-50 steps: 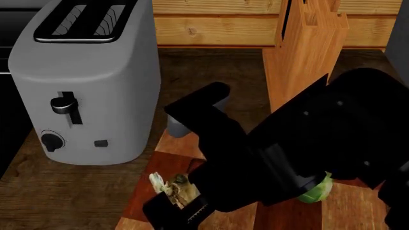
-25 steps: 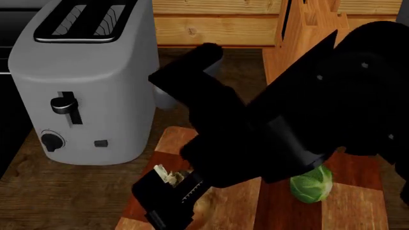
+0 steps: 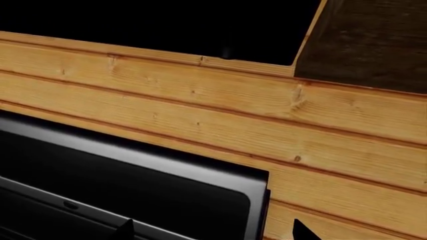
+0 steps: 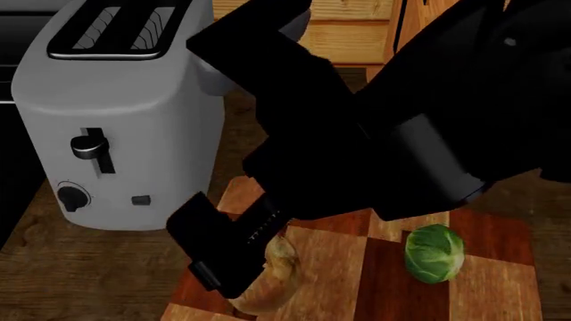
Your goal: Clear the non-vegetable object off the cutting board and place the vegetables onto it.
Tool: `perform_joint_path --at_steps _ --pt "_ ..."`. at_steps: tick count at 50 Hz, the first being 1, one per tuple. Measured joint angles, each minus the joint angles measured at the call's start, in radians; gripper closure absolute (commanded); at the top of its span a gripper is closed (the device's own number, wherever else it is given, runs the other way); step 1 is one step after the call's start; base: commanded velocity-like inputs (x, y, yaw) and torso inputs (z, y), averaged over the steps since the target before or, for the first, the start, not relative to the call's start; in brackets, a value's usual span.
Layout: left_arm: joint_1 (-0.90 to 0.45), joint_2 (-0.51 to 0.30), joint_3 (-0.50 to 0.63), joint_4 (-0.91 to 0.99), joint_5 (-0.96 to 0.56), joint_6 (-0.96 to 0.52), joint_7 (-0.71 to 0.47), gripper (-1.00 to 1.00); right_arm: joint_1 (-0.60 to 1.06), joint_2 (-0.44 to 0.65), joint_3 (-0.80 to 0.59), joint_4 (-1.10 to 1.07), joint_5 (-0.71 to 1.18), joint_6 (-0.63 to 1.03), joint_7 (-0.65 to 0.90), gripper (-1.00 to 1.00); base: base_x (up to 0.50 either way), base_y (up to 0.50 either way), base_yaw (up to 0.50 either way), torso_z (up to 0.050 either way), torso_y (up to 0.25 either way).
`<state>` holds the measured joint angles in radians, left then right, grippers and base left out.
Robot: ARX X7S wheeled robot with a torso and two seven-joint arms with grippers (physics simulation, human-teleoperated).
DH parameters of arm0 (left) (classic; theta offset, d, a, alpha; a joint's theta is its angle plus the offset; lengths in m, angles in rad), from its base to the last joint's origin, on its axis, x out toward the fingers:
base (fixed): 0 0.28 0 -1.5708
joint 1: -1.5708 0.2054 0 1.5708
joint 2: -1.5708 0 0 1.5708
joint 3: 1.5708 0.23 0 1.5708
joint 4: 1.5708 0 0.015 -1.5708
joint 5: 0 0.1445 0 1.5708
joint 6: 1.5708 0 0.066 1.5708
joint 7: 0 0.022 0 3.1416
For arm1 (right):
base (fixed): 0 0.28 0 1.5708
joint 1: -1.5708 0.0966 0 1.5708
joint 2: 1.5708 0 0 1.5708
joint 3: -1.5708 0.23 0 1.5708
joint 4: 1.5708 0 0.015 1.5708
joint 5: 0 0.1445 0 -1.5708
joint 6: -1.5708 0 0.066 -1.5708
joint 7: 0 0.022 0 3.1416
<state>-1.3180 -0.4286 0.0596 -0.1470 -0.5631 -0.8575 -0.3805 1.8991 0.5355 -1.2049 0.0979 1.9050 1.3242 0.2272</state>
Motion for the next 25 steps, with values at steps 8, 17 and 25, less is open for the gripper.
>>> perform_joint_path --at_steps 8,17,25 --pt "-0.003 0.0 0.001 0.003 -0.002 -0.003 -0.002 -1.0 0.039 0.005 0.011 -0.008 0.013 -0.001 0.021 -1.0 0.0 0.0 0.0 0.0 0.0" --pt "-0.008 0.001 0.003 0.004 -0.005 -0.004 -0.003 -1.0 0.071 0.025 0.03 -0.035 0.027 -0.021 0.06 -1.0 0.0 0.0 0.0 0.0 0.0" --pt "-0.005 0.001 0.006 0.007 -0.005 -0.003 -0.004 -1.0 0.103 0.048 0.05 -0.089 0.061 -0.051 0.132 -1.0 0.0 0.0 0.0 0.0 0.0"
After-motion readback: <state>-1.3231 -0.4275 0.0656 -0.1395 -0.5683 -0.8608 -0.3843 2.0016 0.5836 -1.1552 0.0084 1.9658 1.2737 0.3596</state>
